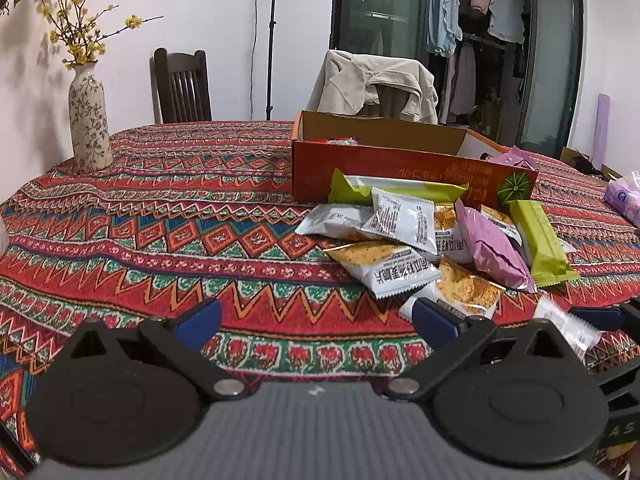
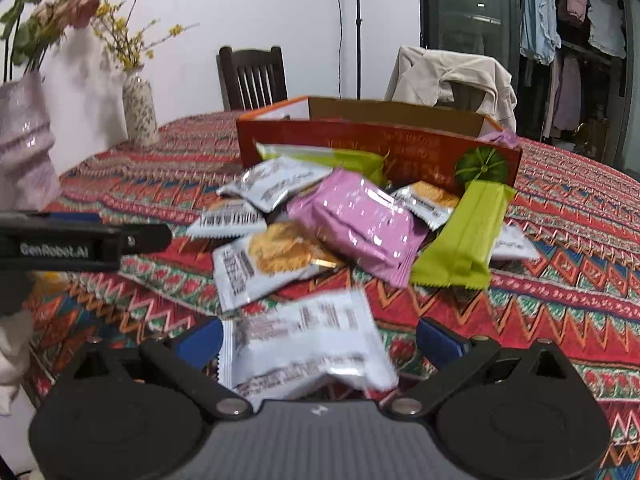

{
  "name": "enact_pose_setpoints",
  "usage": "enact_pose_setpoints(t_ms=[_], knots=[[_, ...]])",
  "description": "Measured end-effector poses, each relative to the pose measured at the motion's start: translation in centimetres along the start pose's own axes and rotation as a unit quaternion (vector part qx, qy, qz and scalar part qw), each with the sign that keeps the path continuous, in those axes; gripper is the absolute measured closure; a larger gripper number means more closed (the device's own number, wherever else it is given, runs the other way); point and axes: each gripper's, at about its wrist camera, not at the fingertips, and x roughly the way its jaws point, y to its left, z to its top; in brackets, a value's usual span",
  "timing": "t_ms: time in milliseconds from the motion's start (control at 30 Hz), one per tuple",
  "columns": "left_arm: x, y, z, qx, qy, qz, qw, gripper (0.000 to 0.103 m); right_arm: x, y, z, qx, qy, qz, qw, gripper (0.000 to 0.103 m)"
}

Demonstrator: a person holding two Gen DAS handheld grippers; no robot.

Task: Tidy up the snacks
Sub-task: 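Grasp a white snack packet from the pile with the right gripper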

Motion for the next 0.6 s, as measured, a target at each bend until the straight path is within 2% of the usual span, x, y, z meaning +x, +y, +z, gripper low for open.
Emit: enact_pose_setpoints(t_ms=[100, 300, 333, 367, 600], knots=[[-0.1, 0.2, -0.1, -0.003, 0.002, 0.0, 1.0, 0.0, -0.1, 0.4, -0.2, -0.011, -0.006, -0.004, 1.0, 0.007], [-0.2, 0.3, -0.2, -0.005, 0.006, -0.003, 1.0, 0.0, -0.8, 0.3, -0.1, -0.014, -0.019, 0.004, 1.0, 0.04], [-0.2, 0.3, -0.2, -0.005, 0.005, -0.004, 1.0, 0.0, -0.9, 0.3, -0.1, -0.012, -0.022, 0.006, 1.0, 0.05], [-0.2, 0.2, -0.2, -0.004, 0.006, -0.004, 1.0, 0.0, -1.0, 0.2, -0.1, -0.009, -0.025, 0.011, 1.0, 0.071], [0.1, -0.7, 0.1, 0.003, 0.01, -0.011, 0.9999, 0.0, -2.0, -0.6, 0.0, 0.003, -0.055, 0.02, 0.998, 0.076]])
